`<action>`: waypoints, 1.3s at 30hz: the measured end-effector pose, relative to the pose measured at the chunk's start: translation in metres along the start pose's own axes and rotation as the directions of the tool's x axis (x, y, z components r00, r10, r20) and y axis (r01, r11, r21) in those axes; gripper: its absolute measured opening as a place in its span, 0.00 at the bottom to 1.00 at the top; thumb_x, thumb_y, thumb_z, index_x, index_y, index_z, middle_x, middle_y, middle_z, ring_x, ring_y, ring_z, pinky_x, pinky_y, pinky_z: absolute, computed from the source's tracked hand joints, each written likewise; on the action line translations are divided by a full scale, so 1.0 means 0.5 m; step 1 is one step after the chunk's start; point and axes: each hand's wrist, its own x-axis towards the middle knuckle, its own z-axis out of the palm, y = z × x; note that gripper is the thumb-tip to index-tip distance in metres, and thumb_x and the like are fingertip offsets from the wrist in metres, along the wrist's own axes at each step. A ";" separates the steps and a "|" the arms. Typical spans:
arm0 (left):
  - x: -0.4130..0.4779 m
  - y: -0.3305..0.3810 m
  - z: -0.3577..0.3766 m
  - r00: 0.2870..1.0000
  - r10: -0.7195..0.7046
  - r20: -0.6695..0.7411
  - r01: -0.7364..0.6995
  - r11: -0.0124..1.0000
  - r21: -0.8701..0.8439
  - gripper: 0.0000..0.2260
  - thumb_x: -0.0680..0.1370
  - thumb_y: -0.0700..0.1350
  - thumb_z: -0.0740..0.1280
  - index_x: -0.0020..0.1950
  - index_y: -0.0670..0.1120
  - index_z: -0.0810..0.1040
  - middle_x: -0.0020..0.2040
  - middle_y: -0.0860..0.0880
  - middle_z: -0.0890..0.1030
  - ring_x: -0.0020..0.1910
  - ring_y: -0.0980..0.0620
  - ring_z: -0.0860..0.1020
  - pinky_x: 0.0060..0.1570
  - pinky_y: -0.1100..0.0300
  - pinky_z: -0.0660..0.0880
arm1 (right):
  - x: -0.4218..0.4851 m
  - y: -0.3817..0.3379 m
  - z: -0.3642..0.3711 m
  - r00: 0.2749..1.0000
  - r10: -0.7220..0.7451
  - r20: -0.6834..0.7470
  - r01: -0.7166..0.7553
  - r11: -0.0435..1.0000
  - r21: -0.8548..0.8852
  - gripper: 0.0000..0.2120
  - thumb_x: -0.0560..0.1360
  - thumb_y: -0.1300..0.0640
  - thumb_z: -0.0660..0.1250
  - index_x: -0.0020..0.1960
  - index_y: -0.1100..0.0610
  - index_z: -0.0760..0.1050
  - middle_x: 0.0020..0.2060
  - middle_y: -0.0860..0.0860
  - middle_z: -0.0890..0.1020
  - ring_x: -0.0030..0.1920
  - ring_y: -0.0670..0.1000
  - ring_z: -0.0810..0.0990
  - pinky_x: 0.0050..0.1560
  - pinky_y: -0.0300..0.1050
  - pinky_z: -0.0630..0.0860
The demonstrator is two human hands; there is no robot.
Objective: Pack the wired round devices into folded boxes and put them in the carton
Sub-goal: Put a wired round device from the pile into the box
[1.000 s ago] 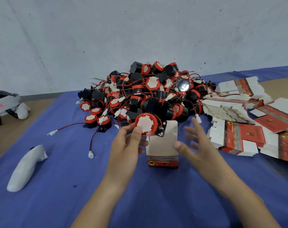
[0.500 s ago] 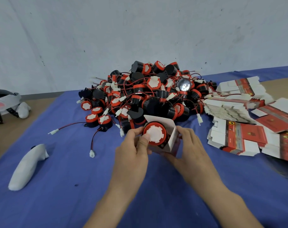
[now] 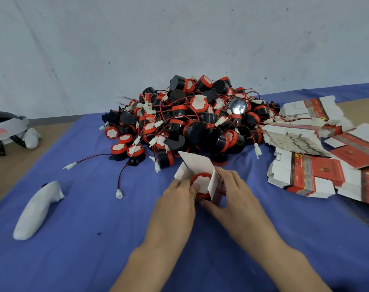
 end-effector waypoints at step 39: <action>0.006 -0.033 -0.016 0.860 0.435 -0.267 -0.406 0.900 0.158 0.12 0.76 0.35 0.72 0.58 0.45 0.81 0.52 0.51 0.82 0.44 0.50 0.83 0.32 0.54 0.81 | -0.016 -0.031 0.011 0.991 0.105 0.084 -0.076 0.953 -0.292 0.22 0.84 0.45 0.58 0.76 0.43 0.60 0.72 0.48 0.56 0.62 0.51 0.76 0.54 0.42 0.77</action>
